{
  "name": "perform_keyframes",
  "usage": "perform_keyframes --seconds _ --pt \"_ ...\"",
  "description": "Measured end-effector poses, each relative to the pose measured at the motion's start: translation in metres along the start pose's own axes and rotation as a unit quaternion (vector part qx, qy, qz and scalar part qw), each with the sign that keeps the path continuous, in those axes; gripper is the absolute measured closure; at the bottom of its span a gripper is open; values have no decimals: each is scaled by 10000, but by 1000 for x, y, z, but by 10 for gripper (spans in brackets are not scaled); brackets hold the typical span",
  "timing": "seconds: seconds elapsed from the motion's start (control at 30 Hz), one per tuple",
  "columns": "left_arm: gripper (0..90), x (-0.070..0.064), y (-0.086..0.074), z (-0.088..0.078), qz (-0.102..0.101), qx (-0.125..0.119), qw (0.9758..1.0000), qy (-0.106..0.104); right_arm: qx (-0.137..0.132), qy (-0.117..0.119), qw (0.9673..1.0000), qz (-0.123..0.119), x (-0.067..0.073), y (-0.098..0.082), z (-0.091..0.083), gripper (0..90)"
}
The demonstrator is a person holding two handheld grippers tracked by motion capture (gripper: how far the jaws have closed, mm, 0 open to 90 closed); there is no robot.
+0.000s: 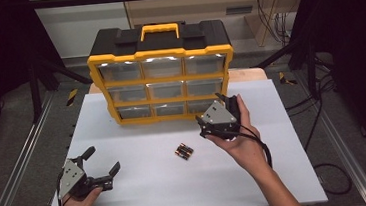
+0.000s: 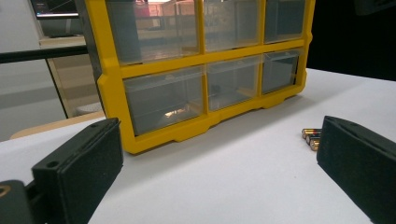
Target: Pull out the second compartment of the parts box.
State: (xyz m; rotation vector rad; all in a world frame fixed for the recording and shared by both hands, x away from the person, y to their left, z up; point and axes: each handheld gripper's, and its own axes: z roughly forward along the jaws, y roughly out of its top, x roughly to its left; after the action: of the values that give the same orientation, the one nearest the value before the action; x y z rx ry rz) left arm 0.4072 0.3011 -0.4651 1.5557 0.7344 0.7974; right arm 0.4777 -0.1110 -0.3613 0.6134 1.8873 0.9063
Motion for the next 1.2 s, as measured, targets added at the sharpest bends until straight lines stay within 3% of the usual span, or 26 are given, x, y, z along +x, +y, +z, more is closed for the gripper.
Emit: perform_keyframes --seconds 0.23,0.37,0.5,0.77,0.9,1.07,1.1,1.2 --pt "5 -3 3 0 35 -134 9999 10 201 -163 9987 -438 6 10 13 147" --pt "4 -1 1 1 26 -58 10000 22 243 -204 9962 -814 14 18 23 145" --pt "4 -2 1 0 39 -50 10000 26 266 -209 9944 -1005 20 26 28 142" --pt "4 -4 1 2 49 -38 10000 -19 211 -189 9927 -1174 31 40 33 144" --pt "6 -5 0 3 74 -1 10000 -31 200 -250 9910 -1302 35 46 37 197" --pt "7 -6 1 3 80 -7 10000 -23 171 -399 9901 -1338 33 51 38 250" --pt "7 -5 1 2 76 -27 10000 -19 172 -527 9882 -1425 30 53 39 278" --pt "7 -4 1 1 58 -41 10000 -7 144 -592 9890 -1347 27 55 38 279"
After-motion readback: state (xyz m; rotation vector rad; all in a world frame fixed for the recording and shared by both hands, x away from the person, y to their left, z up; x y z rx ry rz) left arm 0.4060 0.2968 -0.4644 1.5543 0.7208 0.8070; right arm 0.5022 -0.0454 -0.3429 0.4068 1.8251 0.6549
